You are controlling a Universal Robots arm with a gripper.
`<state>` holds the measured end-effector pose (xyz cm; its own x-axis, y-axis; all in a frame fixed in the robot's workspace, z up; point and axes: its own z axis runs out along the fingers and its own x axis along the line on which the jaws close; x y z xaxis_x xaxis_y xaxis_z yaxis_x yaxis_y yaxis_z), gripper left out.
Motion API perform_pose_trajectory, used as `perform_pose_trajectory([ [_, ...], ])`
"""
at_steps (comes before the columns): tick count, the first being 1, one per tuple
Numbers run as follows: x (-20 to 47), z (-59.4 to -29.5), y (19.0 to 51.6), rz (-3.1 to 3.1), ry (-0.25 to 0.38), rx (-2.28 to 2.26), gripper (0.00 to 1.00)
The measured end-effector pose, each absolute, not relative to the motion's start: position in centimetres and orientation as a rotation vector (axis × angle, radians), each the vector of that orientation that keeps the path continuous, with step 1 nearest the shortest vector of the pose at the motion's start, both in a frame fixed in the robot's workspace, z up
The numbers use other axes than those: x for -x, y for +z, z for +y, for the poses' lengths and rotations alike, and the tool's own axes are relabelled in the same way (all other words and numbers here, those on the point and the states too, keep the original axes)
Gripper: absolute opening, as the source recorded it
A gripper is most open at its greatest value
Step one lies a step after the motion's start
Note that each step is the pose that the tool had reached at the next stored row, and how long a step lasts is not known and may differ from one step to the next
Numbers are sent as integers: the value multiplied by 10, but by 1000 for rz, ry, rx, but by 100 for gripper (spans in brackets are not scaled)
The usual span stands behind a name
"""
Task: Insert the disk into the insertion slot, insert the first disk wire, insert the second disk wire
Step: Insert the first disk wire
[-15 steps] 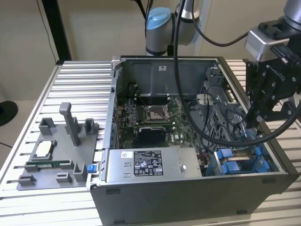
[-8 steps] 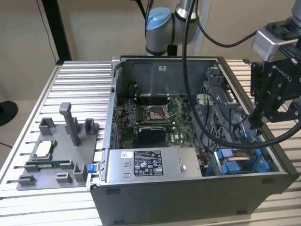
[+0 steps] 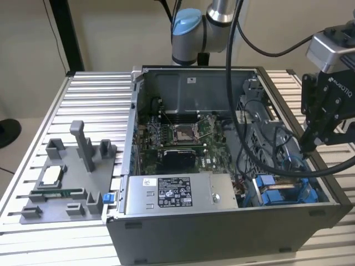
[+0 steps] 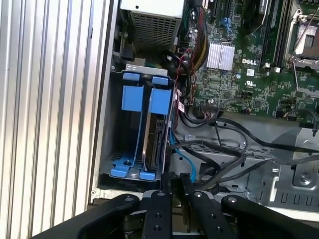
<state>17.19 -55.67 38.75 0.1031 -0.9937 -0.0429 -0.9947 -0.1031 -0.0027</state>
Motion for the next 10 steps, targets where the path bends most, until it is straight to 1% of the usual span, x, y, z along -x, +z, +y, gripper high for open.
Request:
perform_pose_trajectory([
  [10, -183, -559, 387, 2088, 60, 2315, 0],
])
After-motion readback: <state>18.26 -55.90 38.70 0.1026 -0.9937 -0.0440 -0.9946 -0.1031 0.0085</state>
